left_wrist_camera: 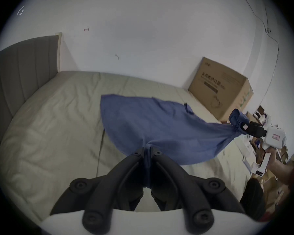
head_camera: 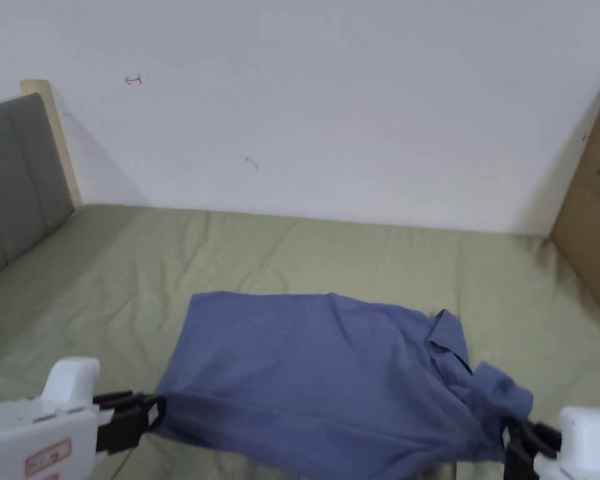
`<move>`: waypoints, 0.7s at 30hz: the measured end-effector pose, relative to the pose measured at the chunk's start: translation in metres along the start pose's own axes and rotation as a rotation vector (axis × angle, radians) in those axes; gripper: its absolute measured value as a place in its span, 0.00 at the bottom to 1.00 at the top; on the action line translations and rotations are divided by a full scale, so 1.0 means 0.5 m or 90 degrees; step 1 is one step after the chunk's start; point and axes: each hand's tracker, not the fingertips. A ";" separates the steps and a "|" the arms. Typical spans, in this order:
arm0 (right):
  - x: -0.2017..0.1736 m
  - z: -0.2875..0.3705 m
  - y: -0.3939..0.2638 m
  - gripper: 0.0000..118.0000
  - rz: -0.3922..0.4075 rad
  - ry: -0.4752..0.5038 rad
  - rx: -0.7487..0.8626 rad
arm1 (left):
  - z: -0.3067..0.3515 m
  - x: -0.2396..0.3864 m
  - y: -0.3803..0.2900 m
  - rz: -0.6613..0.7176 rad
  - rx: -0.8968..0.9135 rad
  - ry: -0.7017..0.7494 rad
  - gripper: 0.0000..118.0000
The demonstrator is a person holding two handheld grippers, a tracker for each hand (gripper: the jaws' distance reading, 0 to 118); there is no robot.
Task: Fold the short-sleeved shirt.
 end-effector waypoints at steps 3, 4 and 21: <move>0.005 0.053 -0.088 0.03 -0.025 -0.001 -0.044 | 0.045 0.006 -0.063 0.004 -0.022 -0.011 0.05; 0.003 0.071 -0.109 0.03 -0.033 0.014 -0.064 | 0.060 0.009 -0.079 0.006 -0.030 -0.008 0.05; -0.012 0.235 -0.281 0.03 0.020 0.000 -0.185 | 0.203 0.035 -0.252 -0.038 -0.096 0.007 0.05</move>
